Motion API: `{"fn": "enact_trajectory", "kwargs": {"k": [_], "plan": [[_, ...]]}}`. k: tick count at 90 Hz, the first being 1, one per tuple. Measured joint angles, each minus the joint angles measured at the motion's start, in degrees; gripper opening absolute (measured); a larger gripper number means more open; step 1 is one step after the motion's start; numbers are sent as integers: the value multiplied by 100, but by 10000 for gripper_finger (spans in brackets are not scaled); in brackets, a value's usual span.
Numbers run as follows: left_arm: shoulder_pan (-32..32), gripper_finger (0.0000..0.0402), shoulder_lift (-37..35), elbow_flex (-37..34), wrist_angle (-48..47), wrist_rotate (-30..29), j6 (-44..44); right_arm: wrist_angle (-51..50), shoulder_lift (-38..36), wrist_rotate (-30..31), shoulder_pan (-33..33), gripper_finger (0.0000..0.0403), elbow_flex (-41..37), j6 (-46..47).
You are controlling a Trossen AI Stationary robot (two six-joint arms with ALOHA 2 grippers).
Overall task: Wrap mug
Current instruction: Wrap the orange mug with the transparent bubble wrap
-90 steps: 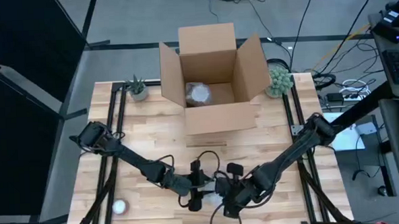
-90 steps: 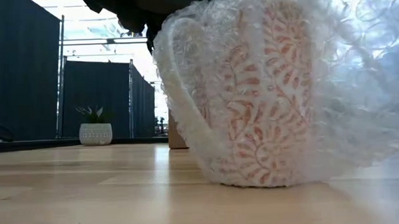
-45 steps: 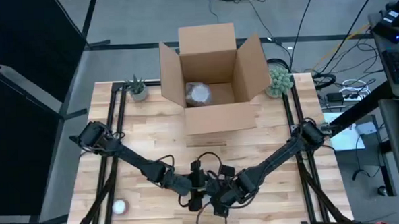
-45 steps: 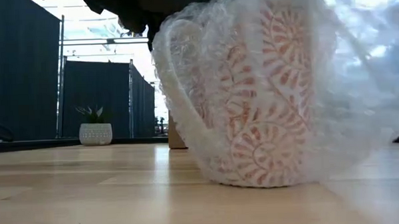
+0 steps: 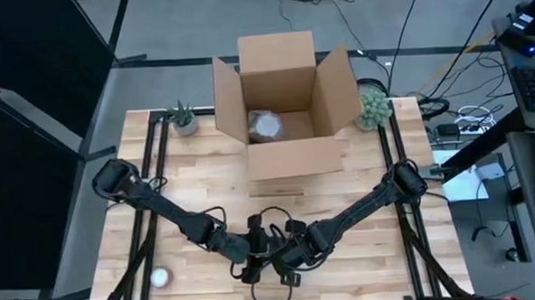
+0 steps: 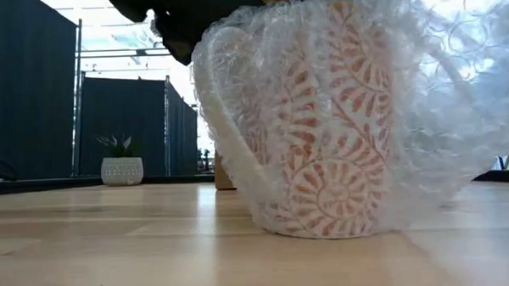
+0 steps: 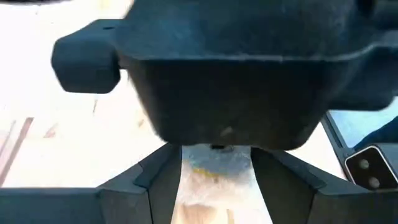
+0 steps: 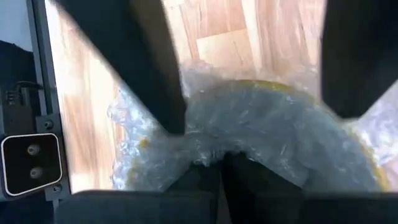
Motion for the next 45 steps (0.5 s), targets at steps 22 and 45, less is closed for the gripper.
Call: {"fn": "enact_trajectory", "kwargs": {"k": [22,45], "plan": [[0,183,-444,20,-955,-350,-44,14,0,-20,1,0,-7,-42],[192,183,-140,-197,-1067,-1410,-177,23,0,-20,13,0,-9,-71]]}}
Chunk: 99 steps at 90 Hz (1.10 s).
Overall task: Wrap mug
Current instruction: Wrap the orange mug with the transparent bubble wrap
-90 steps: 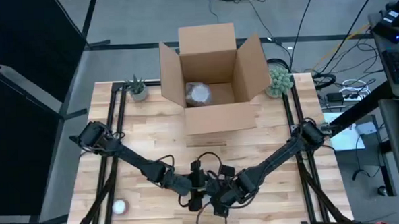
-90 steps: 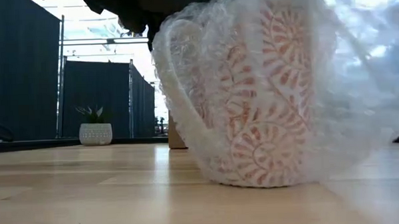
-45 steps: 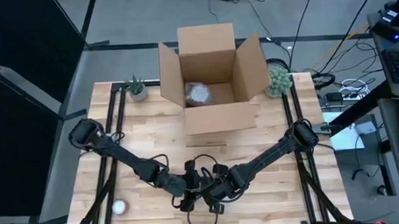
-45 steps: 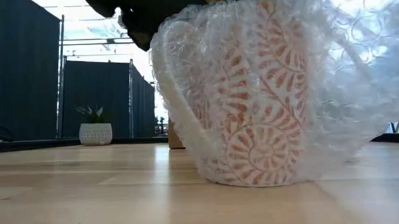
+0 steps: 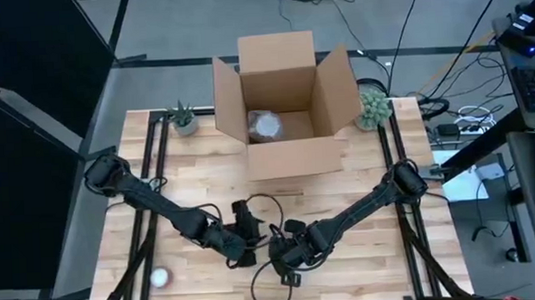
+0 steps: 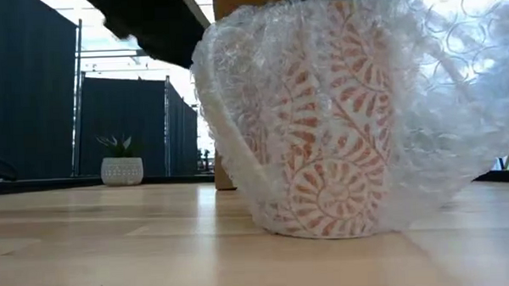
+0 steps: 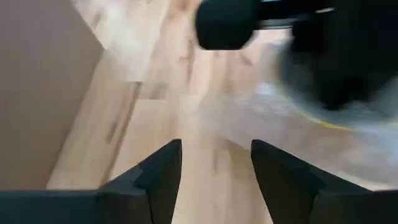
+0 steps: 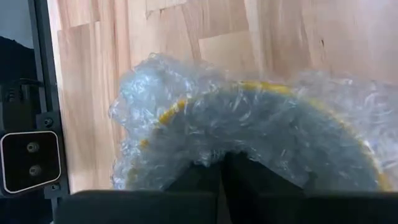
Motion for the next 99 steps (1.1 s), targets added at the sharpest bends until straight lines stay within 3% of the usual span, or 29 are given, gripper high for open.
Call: {"fn": "enact_trajectory", "kwargs": {"k": [29,57,85,99], "plan": [[112,183,564,-20,1400,182,185,13,0,19,49,0,-2,-81],[-117,183,403,-15,1813,145,376,15,0,19,79,0,-7,-136],[-212,183,559,10,1925,828,305,38,0,0,76,0,-7,-148],[-215,183,811,32,1996,899,169,-133,32,-56,74,0,189,-219]]}}
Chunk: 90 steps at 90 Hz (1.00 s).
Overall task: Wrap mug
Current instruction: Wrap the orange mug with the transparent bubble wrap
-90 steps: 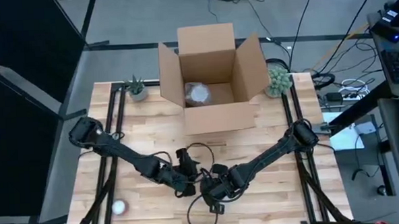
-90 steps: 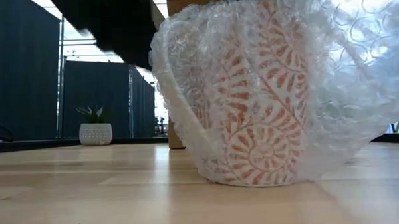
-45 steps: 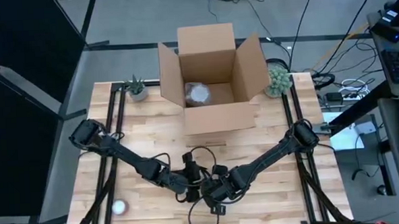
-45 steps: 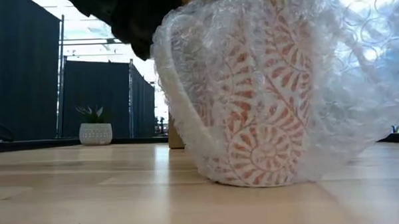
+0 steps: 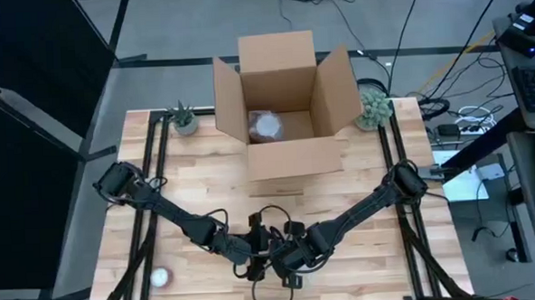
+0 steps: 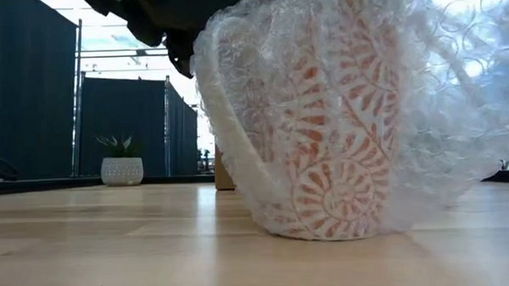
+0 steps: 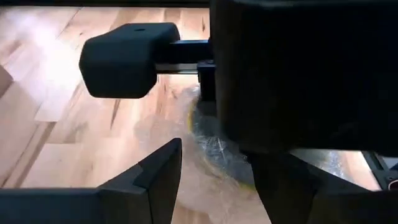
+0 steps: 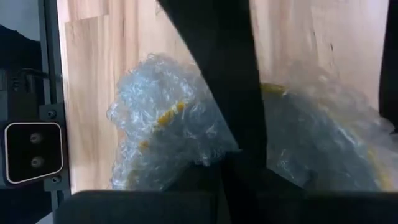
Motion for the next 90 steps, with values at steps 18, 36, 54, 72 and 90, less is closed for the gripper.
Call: {"fn": "enact_trajectory", "kwargs": {"k": [18,36,54,72,90], "plan": [[23,183,38,-6,-9,67,-138,-1006,103,-12,11,0,947,-324],[23,183,55,-15,4,100,-127,-2082,40,47,116,0,1922,-125],[20,183,86,-29,-63,189,-107,-2597,60,185,474,0,2219,622],[37,183,106,-55,-130,160,-103,-2983,31,540,1021,0,2228,1744],[27,183,101,-43,-82,152,-117,-3329,55,1343,1383,0,2206,2628]]}}
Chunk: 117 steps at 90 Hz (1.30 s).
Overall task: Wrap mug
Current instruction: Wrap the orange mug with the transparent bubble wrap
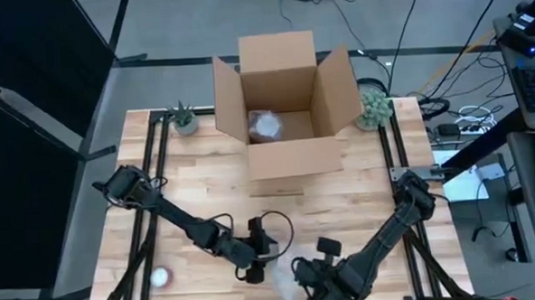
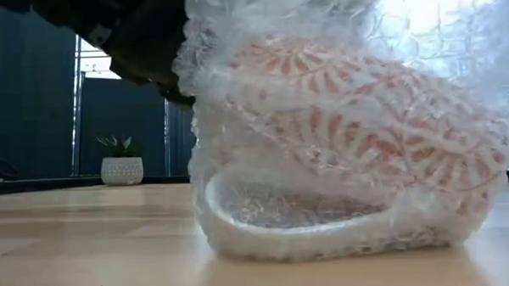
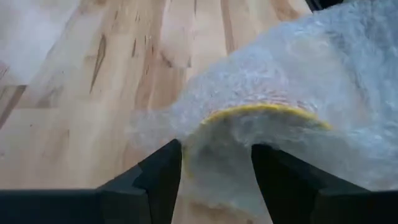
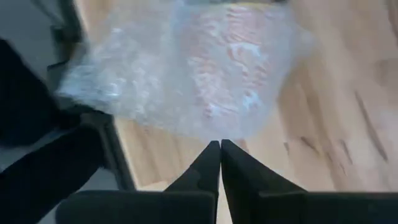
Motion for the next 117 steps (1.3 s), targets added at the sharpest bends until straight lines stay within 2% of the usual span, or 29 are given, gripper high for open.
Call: {"fn": "enact_trajectory", "kwargs": {"k": [11,31,51,63,78,92,103,117], "plan": [[0,183,-1,2,15,-4,-24,193,0,77,85,0,-340,208],[0,183,-15,26,25,107,-28,1321,11,69,64,0,-1443,322],[0,183,-18,33,20,143,-31,937,-61,-72,40,7,-1486,352],[0,183,-24,34,18,157,-31,757,-393,-230,-36,53,-1438,345],[4,183,-26,35,16,234,-33,731,-538,-58,-85,151,-1445,391],[3,183,-27,35,1,275,-33,1419,-525,-116,-31,225,-2048,530],[2,183,-28,35,-2,278,-33,1990,-518,253,-29,242,-2311,489],[0,183,-28,37,-50,278,-37,1709,-529,196,-83,227,-2238,64]]}}
